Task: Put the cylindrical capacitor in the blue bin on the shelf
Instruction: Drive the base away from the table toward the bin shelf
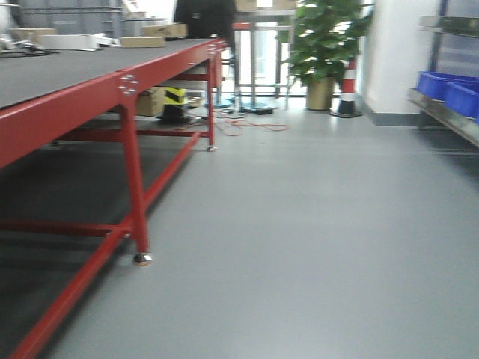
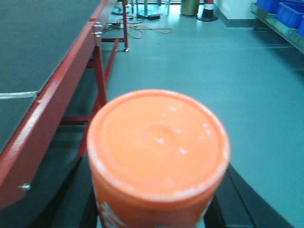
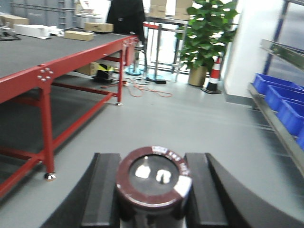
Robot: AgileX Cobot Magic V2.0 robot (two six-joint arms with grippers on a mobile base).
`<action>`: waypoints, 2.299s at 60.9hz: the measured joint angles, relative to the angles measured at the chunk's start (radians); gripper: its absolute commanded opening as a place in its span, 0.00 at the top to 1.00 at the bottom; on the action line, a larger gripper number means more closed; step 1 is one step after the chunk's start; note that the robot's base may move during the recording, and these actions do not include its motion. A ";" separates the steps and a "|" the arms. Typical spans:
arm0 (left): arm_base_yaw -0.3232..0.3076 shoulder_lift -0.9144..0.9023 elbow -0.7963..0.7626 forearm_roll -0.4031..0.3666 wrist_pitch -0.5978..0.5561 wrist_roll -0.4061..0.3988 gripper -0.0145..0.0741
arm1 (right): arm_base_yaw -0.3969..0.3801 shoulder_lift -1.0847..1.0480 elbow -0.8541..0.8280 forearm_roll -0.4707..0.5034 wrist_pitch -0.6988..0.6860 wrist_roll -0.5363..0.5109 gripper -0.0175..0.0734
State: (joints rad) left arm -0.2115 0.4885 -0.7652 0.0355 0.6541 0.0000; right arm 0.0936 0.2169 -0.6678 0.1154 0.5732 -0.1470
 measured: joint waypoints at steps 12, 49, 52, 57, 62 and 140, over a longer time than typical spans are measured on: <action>0.000 0.000 0.000 0.000 0.000 0.000 0.96 | 0.000 0.000 0.000 0.000 0.000 0.000 0.85; 0.000 0.000 0.000 0.000 0.002 0.000 0.96 | 0.000 0.000 0.000 0.000 0.002 0.000 0.85; 0.000 0.000 0.000 0.000 0.002 0.000 0.96 | 0.000 0.000 0.000 0.000 0.002 0.000 0.85; 0.000 0.000 0.000 0.000 0.002 0.000 0.96 | 0.000 0.000 0.000 0.000 0.002 0.000 0.85; 0.000 0.000 0.000 0.000 0.002 0.000 0.96 | 0.000 0.000 0.000 0.000 0.002 0.000 0.85; 0.000 -0.002 0.000 0.000 0.002 0.000 0.96 | 0.000 0.000 0.000 0.000 0.002 0.000 0.85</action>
State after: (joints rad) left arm -0.2115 0.4864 -0.7652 0.0355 0.6557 0.0000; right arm 0.0936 0.2169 -0.6678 0.1154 0.5750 -0.1470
